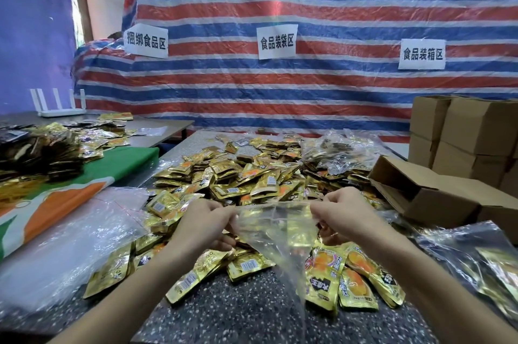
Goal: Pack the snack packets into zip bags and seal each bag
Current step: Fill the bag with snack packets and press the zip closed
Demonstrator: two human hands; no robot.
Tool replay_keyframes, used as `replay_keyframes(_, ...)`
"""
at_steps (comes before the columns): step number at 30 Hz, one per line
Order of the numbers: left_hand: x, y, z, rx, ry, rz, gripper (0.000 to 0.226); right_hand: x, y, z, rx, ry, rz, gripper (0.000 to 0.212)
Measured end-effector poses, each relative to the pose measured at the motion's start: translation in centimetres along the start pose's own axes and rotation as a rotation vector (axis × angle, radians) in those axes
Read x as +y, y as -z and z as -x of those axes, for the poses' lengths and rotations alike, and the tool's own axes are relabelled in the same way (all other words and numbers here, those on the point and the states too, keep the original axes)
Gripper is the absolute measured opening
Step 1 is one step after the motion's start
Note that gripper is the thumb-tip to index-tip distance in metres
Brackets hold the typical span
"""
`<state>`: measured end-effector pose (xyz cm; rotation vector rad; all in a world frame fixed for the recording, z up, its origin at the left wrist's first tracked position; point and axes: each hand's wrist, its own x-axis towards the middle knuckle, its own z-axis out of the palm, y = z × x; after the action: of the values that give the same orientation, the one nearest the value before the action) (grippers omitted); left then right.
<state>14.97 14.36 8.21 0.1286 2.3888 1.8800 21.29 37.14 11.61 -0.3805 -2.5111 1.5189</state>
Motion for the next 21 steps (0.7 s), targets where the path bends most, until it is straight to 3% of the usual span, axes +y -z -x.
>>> replay_keyframes(3,0.5,-0.4,0.2,0.031,-0.092,-0.176,0.017,-0.3,-0.4,0.0,-0.093,0.012,0.156,0.018)
replay_keyframes(6,1.8,-0.8,1.0,-0.021,-0.184,-0.284,0.02,-0.8,-1.2,0.2,-0.343,-0.037,0.041,0.007)
replay_keyframes(10,3.5,0.8,0.7,0.172,-0.338,-0.379,0.026,-1.0,-1.1,-0.7,-0.066,0.058,-0.078,0.009)
replay_keyframes(12,3.8,1.6,0.5,0.168,-0.32,-0.446,0.027,-0.7,-1.0,-1.0,-0.103,0.095,-0.161,0.017)
replay_keyframes(15,3.1,1.6,0.6,0.061,-0.219,-0.369,0.023,0.0,-0.8,-1.0,-0.459,0.088,-0.272,0.05)
replay_keyframes(17,2.8,1.5,0.6,0.037,-0.2,-0.314,0.019,0.8,-0.7,-1.4,-0.448,0.058,-0.303,0.06)
replay_keyframes(19,2.6,1.6,0.5,0.06,-0.219,-0.333,0.018,2.5,-0.3,-2.3,-0.265,0.081,-0.162,0.038)
replay_keyframes(20,2.6,1.7,0.4,0.076,-0.228,-0.353,0.018,3.5,0.1,-2.7,-0.203,0.144,0.069,0.013)
replay_keyframes(21,2.6,1.7,0.3,0.088,-0.235,-0.371,0.018,4.6,0.5,-2.8,-0.203,0.219,0.312,0.014)
